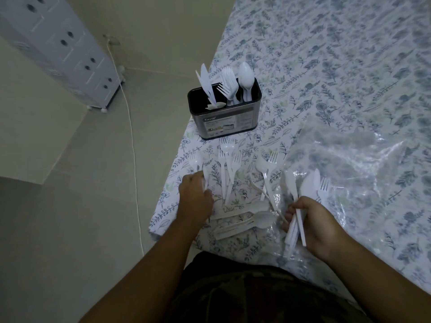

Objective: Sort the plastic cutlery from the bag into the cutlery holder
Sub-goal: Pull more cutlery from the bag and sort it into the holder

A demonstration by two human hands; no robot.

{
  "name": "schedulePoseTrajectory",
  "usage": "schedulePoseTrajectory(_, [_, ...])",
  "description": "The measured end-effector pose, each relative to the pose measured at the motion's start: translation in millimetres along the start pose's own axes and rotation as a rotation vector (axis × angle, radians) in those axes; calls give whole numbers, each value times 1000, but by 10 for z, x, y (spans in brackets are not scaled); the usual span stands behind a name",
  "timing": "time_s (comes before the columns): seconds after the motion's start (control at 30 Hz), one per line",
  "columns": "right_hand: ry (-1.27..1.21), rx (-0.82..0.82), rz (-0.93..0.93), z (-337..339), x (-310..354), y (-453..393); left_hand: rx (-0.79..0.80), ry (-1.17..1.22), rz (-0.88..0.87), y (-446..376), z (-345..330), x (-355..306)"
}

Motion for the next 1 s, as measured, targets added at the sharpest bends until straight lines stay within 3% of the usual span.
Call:
schedulePoseTrajectory(0.1, [-16,-16,21,37,27,7,60,99,-25,21,-56,-81])
schedulePoseTrajectory(0.2, [-5,-80,46,114,49,5,111,150,-162,70,-147,-198])
schedulePoseTrajectory(0.3, [-20,-138,71,202,100,24,-57,89,-271,161,-138,-310])
schedulePoseTrajectory(0.37, [-13,-224,132,280,126,34,-81,29,-407,246,-141,-374])
schedulePoseTrajectory(0.47, [28,-382,272,376,160,63,155,-137,-548,404,-266,-447])
schedulePoseTrajectory(0.53, [60,-456,300,401,172,96,299,-193,-526,477,-382,-456])
schedulePoseTrajectory(0.6, [29,-478,297,435,162,92,310,-154,-442,481,-416,-453])
schedulePoseTrajectory(0.83, [87,-556,384,531,105,92,13,137,-197,352,-334,-453])
schedulePoseTrajectory(1.0, [145,-536,347,518,76,72,-25,59,-260,459,-361,-543])
Point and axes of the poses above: each hand's wrist, its own y-axis away from the middle knuckle, its own z-axis out of the back of the hand, x = y × z, the point moved 2 cm from there along -y, towards the middle knuckle, and after that the axes turned 2 degrees about z, right-handed, at the moved point
